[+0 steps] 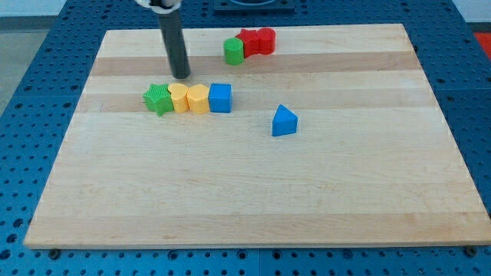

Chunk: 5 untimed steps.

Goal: Push the green star into the green circle

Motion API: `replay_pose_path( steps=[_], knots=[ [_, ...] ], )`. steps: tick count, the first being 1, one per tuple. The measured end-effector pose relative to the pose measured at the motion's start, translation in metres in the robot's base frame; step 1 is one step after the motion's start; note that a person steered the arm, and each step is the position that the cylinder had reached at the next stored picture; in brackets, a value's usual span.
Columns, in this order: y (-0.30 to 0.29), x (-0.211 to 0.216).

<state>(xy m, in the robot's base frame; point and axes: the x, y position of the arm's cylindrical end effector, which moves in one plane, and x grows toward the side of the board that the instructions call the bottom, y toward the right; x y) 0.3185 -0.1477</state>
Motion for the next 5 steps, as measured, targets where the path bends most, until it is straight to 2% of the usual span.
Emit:
replay_pose_path(
  steps=[1, 2, 4, 5],
  knots=[
    [-0.040, 0.006],
    [-0.059, 0.032],
    [-0.058, 0.098],
    [-0.033, 0.094]
  ],
)
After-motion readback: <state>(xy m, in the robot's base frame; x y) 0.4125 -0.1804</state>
